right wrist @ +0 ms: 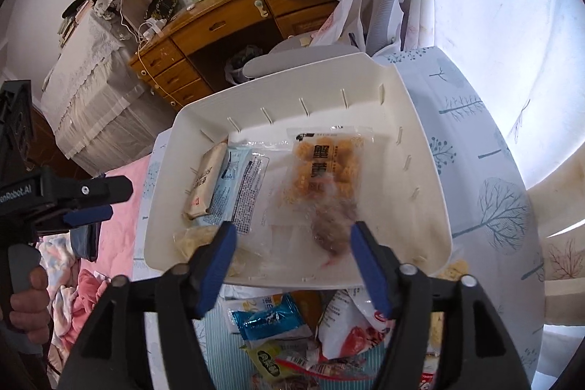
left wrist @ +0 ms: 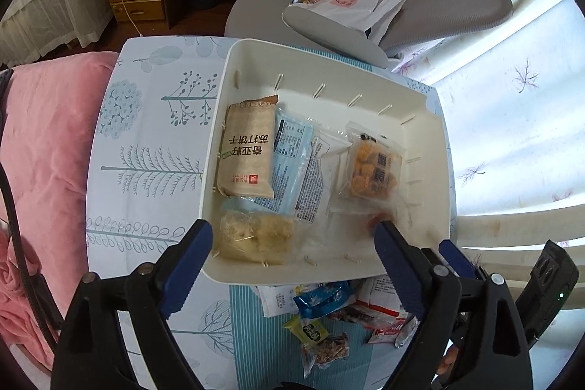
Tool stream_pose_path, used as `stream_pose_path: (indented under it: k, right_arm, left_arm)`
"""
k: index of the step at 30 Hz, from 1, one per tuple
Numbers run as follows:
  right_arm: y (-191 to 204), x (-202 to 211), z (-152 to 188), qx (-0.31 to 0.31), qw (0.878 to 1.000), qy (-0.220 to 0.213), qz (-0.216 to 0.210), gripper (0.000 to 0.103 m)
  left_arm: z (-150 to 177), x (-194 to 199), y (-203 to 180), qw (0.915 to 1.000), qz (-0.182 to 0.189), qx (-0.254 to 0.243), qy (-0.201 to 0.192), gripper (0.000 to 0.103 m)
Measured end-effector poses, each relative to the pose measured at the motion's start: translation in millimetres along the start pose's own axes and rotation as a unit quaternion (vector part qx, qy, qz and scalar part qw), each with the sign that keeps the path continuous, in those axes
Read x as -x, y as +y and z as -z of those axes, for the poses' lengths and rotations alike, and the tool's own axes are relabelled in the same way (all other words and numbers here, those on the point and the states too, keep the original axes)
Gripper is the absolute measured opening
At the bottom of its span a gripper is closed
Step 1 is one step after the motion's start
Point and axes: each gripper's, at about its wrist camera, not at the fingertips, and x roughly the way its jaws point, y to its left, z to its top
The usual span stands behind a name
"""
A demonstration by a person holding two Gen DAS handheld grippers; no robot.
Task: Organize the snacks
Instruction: 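Withdraw both open tools from the basket back over the remaining snacks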
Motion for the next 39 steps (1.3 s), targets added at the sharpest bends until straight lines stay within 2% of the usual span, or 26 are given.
stream_pose_path:
  k: [8,18,27,39]
  right_arm:
    - [-1.1,13.2,6.7,-0.014,1.0,0.002,0.001,0.072]
    - [3.6,46.9,27.7,-0.026,1.0,-0.013,-0.007,0.072]
    - [-0.3,81.8,63.6,-0.041,0.999,-0.027,-0.014,0.072]
    - [-8.1,122.1,124.9,-0.032,0.999,-0.029,-0.027,0.073]
  left_arm:
    - [12.5,15.4,-2.9,0.9999,0.008,-0.004,-0.011,0.09]
    - [48.4,48.7,-4.7,0.9994,0.006,-0.014,-0.029,0.09]
    - [100.8,80.0,1.7,0.9984,0.002,-0.008,-0.056,0.09]
    - [184.2,105.5,8.4,0.9961,-0.026,0.015,-0.083,0.089]
